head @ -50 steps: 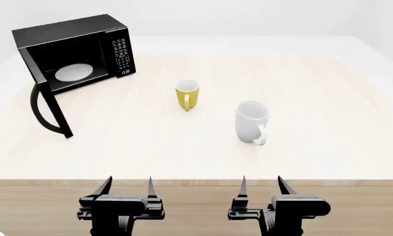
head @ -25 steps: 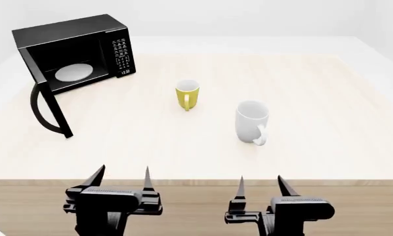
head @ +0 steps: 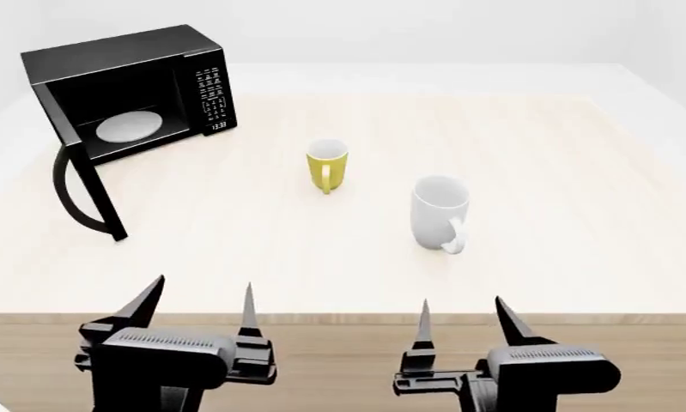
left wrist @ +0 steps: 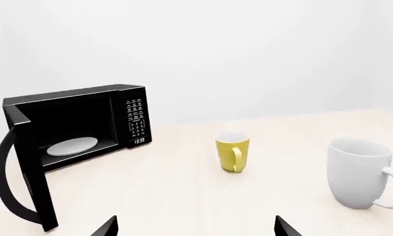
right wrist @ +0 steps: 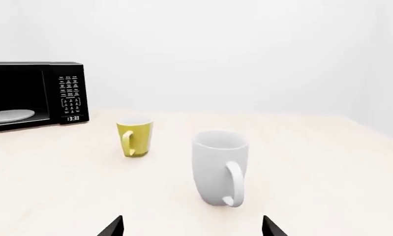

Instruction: Close the microwave.

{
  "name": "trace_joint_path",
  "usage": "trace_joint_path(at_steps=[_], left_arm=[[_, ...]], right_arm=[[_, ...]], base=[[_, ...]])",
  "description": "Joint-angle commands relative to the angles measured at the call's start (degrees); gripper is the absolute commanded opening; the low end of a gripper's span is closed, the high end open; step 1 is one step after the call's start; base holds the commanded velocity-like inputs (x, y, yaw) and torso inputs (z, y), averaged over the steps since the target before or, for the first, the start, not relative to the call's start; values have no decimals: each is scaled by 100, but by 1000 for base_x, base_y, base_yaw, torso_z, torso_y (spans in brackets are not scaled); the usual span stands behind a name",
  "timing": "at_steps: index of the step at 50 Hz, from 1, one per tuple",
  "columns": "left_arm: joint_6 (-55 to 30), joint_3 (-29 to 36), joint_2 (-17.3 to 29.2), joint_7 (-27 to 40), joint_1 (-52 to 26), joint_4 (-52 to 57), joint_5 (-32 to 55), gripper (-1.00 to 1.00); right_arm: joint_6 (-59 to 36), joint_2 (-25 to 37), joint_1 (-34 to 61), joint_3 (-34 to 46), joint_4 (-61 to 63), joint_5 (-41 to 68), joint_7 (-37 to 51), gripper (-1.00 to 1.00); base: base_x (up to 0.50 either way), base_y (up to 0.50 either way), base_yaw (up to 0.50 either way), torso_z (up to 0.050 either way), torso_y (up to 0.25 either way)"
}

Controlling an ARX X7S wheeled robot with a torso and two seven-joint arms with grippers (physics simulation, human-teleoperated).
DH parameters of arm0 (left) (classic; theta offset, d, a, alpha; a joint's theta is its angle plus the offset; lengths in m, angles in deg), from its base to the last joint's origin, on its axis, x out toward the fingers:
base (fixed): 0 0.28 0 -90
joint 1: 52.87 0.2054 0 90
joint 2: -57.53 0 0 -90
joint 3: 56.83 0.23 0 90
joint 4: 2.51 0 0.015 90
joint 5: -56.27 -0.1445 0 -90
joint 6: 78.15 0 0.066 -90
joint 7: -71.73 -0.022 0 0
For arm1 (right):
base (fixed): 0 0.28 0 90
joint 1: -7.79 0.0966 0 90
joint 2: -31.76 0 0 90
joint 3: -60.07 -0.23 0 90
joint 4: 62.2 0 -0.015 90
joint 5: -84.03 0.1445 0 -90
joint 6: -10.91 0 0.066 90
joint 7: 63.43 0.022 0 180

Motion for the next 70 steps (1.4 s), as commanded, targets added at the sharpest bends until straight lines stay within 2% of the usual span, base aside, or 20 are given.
trace_joint_path(at_steps=[1, 3, 5, 12, 70], left_arm=[[-434, 3, 161, 43, 111, 756, 69, 100], [-449, -6, 178, 43, 123, 816, 92, 100], [-442, -17, 193, 44, 138, 852, 110, 100], [-506, -60, 224, 64, 125, 949, 178, 100], [-474, -85, 459, 331, 109, 1086, 476, 100]], right_arm=[[-774, 182, -379, -48, 1360, 195, 137, 100], [-977, 189, -295, -74, 1509, 253, 156, 100], [-746, 190, -540, -13, 1570, 193, 200, 100], [-757, 224, -450, -99, 1655, 392, 163, 100], [-563, 446, -508, -70, 1779, 803, 366, 100]], base=[[0, 0, 0, 0, 0], [0, 0, 0, 0, 0], [0, 0, 0, 0, 0], [0, 56, 0, 0, 0], [56, 500, 0, 0, 0]])
